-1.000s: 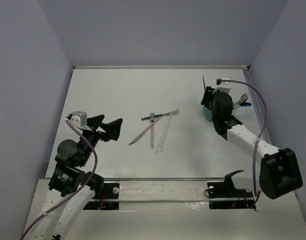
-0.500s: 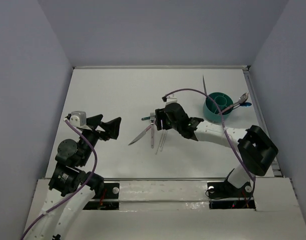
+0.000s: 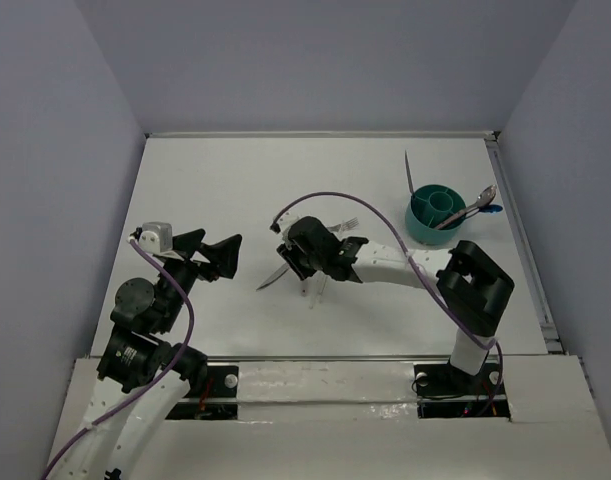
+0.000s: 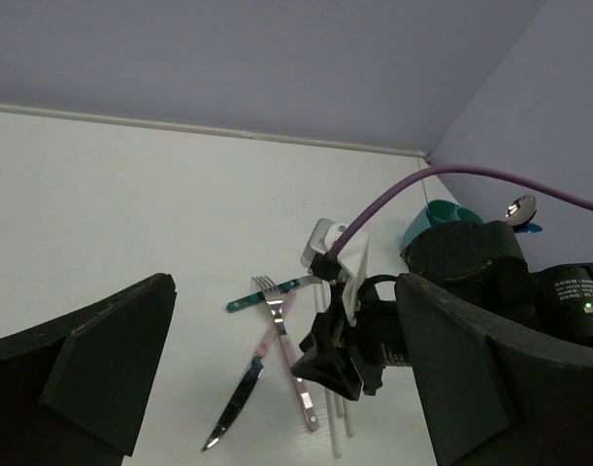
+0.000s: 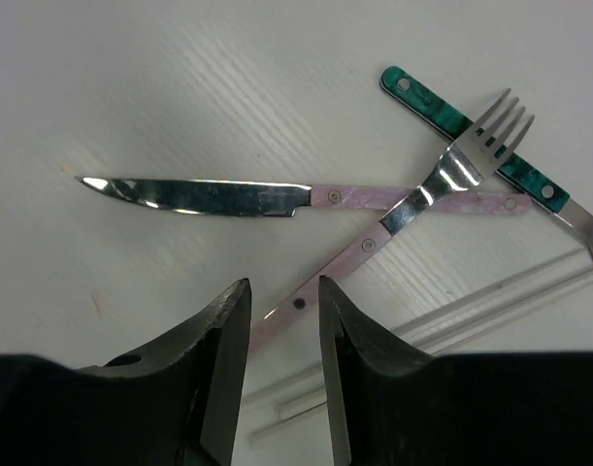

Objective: Sort the eating utensils into containers

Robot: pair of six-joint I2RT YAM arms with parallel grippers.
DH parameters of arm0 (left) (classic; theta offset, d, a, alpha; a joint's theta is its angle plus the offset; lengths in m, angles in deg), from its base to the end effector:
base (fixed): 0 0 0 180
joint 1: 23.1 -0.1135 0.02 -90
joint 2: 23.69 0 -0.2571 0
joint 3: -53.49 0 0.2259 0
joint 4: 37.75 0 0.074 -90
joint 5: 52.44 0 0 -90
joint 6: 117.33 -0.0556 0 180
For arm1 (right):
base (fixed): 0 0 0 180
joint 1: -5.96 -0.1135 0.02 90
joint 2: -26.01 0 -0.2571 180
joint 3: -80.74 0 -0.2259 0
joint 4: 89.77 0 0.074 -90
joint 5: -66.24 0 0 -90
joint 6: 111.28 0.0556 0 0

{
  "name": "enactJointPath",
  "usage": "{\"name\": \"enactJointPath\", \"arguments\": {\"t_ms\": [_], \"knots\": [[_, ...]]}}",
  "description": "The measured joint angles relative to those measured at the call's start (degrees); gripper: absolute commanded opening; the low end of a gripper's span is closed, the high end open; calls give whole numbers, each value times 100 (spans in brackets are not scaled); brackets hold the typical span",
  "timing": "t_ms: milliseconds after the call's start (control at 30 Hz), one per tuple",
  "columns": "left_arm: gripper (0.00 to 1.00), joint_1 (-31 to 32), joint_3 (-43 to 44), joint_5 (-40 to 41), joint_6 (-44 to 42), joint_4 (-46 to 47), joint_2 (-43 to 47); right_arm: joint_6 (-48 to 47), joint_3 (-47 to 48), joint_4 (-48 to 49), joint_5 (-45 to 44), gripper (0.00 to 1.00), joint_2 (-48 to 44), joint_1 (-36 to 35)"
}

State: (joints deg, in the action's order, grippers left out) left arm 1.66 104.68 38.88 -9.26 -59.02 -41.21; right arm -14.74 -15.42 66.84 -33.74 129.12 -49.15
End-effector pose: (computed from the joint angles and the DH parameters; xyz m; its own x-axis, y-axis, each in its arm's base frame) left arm 0.0817 -0.0363 0.3440 0.0618 -0.3700 -0.9270 0.4391 0.8441 -0.3076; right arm 0.2288 0.3113 0.2021 -0.4688 -0.4762 -0.7440 -0.6860 0.7268 -0.0329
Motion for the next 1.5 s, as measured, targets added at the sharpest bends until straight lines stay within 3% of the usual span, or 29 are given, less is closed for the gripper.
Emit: {"name": "enactJointPath", "arguments": {"t_ms": [200,467,1000,1500], "knots": [[99,0,0,2,0,-2,2,-1663,634,-704,734,54,289,140],[99,0,0,26,-2,-7,2,-2592,1982,-1532,1471,58,1178,579],[99,0,0,70,-4,-15,2,-3215,2527,-2210,1899,59,1982,553],[99,0,0,68,-4,-15,2,-3462,2671,-2376,1755,53,2035,555]]}}
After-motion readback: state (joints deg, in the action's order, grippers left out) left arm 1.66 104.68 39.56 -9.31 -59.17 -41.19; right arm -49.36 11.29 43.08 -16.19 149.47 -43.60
